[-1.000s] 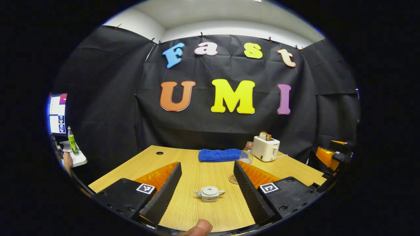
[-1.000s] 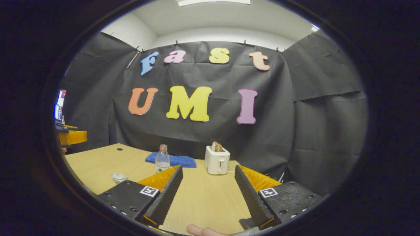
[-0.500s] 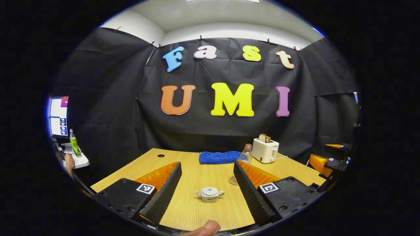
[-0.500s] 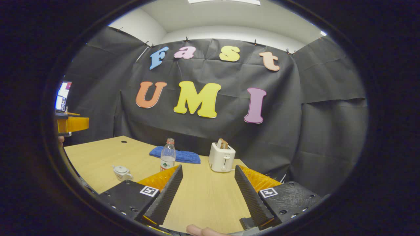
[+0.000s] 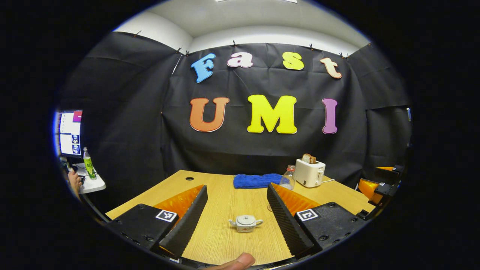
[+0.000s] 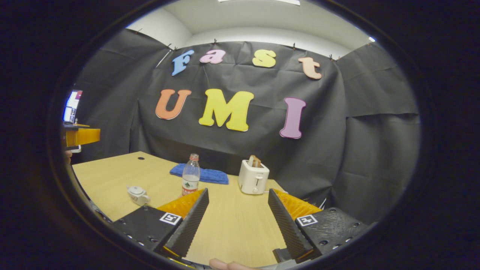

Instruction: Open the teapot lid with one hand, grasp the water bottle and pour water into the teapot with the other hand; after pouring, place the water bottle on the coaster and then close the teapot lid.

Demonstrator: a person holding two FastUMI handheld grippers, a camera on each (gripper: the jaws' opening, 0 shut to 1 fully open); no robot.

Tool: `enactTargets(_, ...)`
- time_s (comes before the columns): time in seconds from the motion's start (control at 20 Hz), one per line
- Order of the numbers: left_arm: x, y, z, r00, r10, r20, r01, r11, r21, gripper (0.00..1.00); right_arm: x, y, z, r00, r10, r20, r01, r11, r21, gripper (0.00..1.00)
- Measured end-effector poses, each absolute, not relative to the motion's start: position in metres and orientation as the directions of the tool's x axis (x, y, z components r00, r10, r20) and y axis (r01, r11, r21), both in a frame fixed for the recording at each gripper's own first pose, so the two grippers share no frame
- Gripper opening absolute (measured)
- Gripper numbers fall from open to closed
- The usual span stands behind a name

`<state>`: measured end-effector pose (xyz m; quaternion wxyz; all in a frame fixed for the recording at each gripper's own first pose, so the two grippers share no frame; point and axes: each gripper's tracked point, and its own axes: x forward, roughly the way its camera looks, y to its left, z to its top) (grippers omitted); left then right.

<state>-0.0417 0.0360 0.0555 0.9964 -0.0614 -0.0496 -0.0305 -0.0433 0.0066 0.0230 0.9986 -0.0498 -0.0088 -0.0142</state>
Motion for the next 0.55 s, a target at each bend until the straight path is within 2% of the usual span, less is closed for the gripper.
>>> enactTargets(0.05,-0.042,0.036,0.055,0.993,-0.053,0.103,0.064,0.991,-0.113,0.99,-0.043,0.005,0.021,0.999,-0.033,0.015,0.034,0.994,-0.101,0.99)
enactTargets(0.1,-0.042,0.035,0.056,0.993,-0.051,0.105,0.062,0.992,-0.108,1.00,-0.041,0.003,0.020,0.999,-0.037,0.013,0.038,0.994,-0.102,0.95)
enactTargets(0.25,-0.040,0.037,0.055,0.993,-0.038,0.113,0.049,0.994,-0.096,0.99,-0.040,0.004,0.020,0.999,-0.037,0.008,0.037,0.994,-0.106,0.99)
enactTargets(0.3,-0.039,0.038,0.056,0.993,-0.033,0.116,0.044,0.995,-0.088,0.99,-0.039,0.002,0.020,0.999,-0.042,0.009,0.043,0.994,-0.105,0.95)
enactTargets(0.35,-0.039,0.037,0.055,0.993,-0.033,0.117,0.042,0.996,-0.077,0.99,-0.038,-0.002,0.020,0.999,-0.051,0.009,0.052,0.993,-0.102,0.99)
enactTargets(0.4,-0.039,0.036,0.055,0.992,-0.032,0.119,0.041,0.997,-0.069,0.99,-0.037,-0.003,0.020,0.998,-0.055,0.008,0.056,0.994,-0.099,0.95)
enactTargets(0.55,-0.038,0.032,0.055,0.992,-0.036,0.121,0.042,0.998,-0.048,0.99,-0.035,-0.007,0.017,0.998,-0.065,-0.001,0.065,0.994,-0.092,0.95)
